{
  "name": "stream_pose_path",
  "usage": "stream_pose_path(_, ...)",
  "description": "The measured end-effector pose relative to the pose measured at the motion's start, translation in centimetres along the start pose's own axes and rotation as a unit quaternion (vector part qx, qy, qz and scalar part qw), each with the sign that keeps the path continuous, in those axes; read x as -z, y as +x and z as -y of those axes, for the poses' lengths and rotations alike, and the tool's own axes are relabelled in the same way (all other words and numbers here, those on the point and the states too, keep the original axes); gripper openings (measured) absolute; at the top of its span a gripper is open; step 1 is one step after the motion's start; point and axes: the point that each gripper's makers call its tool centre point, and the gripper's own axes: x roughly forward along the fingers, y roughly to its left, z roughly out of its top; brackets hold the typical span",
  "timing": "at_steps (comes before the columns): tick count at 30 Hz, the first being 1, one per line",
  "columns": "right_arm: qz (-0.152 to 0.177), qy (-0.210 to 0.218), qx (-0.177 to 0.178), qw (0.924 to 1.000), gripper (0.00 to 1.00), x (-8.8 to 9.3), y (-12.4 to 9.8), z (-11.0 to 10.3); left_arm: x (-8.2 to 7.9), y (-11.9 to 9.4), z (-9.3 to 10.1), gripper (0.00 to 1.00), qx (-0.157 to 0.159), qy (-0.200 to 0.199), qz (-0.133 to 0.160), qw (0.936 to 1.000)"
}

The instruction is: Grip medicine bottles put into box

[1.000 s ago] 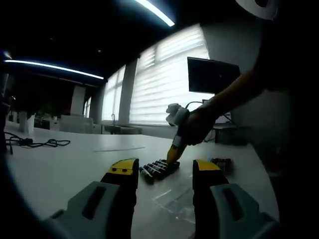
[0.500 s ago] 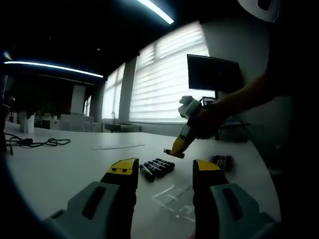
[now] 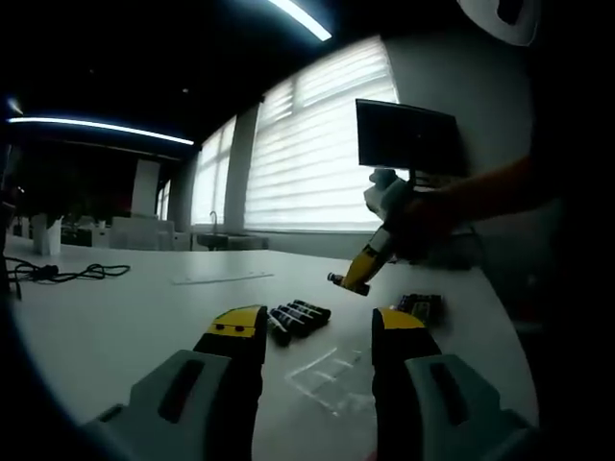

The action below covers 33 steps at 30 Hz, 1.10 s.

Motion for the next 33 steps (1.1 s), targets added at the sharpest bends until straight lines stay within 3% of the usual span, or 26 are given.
stream_pose_path(13,-0.004,-0.01,-0.001,0.9999,0.07,2.7,-1.3,-1.3,0.8,0.0,2.4,0.37,0.061,0.003,-0.019,0.9979)
stream_pose_path(22,-0.007,-0.011,-0.024,0.9996,0.07,3.6,-2.5,-3.1,0.6,-0.3,2.8,0.38,0.074,0.004,-0.014,0.9972)
stream_pose_path(33,-0.026,-0.004,-0.019,0.9995,0.07,6.8,-3.4,-3.1,1.0,-0.4,3.6,0.38,0.1,-0.001,-0.024,0.9948)
